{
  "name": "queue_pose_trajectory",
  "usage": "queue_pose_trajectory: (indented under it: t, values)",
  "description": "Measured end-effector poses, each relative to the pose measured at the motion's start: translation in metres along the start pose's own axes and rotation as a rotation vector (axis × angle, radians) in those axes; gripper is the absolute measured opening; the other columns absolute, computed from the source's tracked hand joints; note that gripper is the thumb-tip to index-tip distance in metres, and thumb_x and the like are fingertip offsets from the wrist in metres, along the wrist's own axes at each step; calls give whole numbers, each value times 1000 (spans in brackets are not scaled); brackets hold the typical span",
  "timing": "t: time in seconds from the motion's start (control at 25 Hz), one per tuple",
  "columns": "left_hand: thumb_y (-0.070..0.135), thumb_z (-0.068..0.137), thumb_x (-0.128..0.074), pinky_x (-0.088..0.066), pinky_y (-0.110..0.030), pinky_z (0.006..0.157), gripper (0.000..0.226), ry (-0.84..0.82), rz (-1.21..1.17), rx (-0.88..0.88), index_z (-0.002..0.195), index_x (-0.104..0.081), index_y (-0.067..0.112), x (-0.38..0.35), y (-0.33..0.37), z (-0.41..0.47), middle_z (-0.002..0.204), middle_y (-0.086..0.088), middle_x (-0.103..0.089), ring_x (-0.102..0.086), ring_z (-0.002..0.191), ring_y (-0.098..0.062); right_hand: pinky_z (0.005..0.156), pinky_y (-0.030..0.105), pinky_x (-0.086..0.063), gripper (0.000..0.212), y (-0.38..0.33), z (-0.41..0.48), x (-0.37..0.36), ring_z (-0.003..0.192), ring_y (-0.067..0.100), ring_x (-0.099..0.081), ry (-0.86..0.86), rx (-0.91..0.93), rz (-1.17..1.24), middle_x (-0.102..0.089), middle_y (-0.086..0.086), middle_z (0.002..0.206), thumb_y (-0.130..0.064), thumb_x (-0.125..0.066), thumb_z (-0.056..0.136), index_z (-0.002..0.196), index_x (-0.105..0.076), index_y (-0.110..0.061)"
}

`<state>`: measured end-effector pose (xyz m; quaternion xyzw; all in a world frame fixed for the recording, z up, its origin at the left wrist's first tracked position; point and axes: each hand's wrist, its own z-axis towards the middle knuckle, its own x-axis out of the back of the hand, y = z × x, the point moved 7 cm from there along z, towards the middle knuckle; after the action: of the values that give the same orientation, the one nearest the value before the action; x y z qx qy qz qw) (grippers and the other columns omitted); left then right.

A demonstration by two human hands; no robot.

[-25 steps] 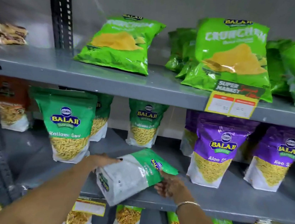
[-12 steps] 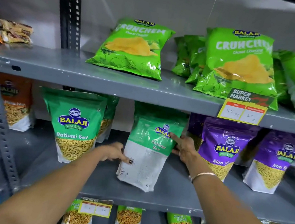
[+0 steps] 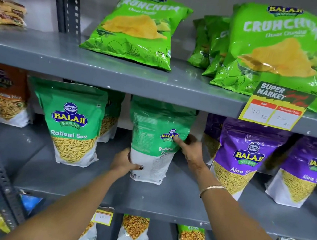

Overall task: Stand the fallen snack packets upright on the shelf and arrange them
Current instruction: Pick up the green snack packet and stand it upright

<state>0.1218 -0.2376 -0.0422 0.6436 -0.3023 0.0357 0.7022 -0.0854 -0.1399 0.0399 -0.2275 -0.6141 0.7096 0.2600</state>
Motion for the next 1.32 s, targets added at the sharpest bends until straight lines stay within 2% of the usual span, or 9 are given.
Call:
queue_pose_trajectory:
  t: [0.12,0.24,0.52,0.64,0.72,0.88,1.04,1.16,1.32]
  values:
    - [9,57,-86,-51,-33,81,67,45,-20,1,116,-56,0,0,1,-5,116,-19,-68,-64,98,-27,58,18,-42,39,40,-20,9,76,14,-50,-9,-145,-360,-55,-1,81,-15,-83,68,88,-49,-14]
    - [13,57,-86,-48,-30,88,75,64,-7,17,122,-50,3,-6,4,-14,124,-17,-62,-58,113,-29,56,16,-34,48,86,-51,-15,63,9,-41,-248,-254,-468,-45,-3,72,0,-81,66,71,-38,-20]
    - [20,75,-76,-49,-24,80,50,-206,-17,17,119,-58,6,-20,17,-30,116,-10,-67,-62,102,-20,107,35,-40,110,96,-75,-46,125,22,-37,-210,-172,-464,-38,10,129,-32,-84,37,131,-36,-2]
    - [25,78,-72,-45,-12,63,39,-206,-47,29,108,-65,2,-18,20,-33,90,-5,-66,-60,82,-15,104,44,-45,94,93,-70,-51,123,28,-51,-158,-146,-337,-54,15,129,-16,-92,45,127,-48,-1]
    - [24,81,-70,-44,-19,74,29,-220,-84,45,101,-67,4,-19,20,-34,95,-8,-67,-60,89,-18,97,47,-51,80,93,-65,-51,114,32,-60,-129,-134,-272,-61,20,122,-7,-91,49,119,-53,4]
    - [25,85,-65,-40,-22,68,11,-247,-161,84,86,-62,14,-12,11,-28,91,-4,-61,-55,83,-13,83,31,-48,75,98,-63,-49,103,18,-55,-163,-197,-291,-51,1,110,-11,-88,57,106,-31,-8]
    - [16,81,-69,-42,-13,64,9,-231,-144,93,83,-61,15,-3,4,-11,86,0,-58,-53,81,-9,103,39,-44,71,87,-53,-40,119,30,-51,-337,-175,-396,-55,12,122,-8,-87,61,119,-46,-7]
    - [4,74,-75,-39,-24,95,65,-257,-153,89,130,-42,7,-5,11,1,119,0,-49,-46,117,-18,103,41,-48,65,75,-49,-36,117,33,-57,-498,-170,-370,-60,22,127,6,-80,65,125,-54,-3]
    - [-3,71,-75,-39,-33,105,87,-328,-184,69,142,-26,9,-16,20,5,141,-10,-45,-44,130,-25,92,34,-55,65,72,-44,-24,113,33,-59,-479,-212,-195,-57,24,129,21,-69,68,125,-44,2]
